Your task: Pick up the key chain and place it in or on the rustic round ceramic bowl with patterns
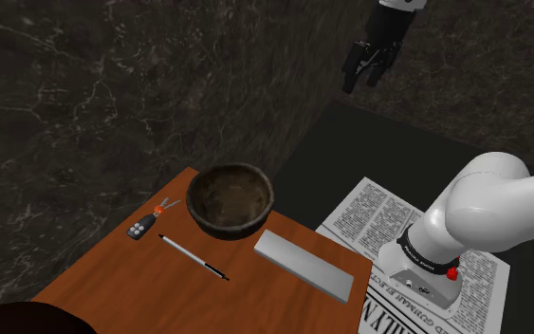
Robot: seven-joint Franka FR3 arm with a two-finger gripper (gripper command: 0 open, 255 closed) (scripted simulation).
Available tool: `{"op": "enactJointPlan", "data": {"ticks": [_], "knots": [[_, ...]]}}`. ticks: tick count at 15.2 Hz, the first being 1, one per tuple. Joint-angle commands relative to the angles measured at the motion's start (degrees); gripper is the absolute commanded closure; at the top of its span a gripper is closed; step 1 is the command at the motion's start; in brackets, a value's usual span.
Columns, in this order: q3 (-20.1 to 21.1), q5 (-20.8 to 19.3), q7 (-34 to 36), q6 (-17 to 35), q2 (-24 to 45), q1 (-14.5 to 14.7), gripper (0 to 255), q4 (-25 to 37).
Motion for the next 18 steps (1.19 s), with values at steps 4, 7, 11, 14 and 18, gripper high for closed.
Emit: {"op": "enactJointPlan", "data": {"ticks": [4, 7, 11, 14, 18], "knots": [[3.68, 2.19, 4.22, 2.76, 1.51, 1.26, 0, -1.09], [7.36, 4.19, 8.38, 5.66, 3.76, 2.47, 0, -1.51], [12.26, 6.39, 13.87, 9.65, 7.87, 3.86, 0, -1.02], [15.88, 7.50, 18.03, 12.65, 11.72, 4.68, 0, 0.14], [20.65, 7.98, 23.75, 16.48, 17.78, 5.39, 0, 2.74]]}}
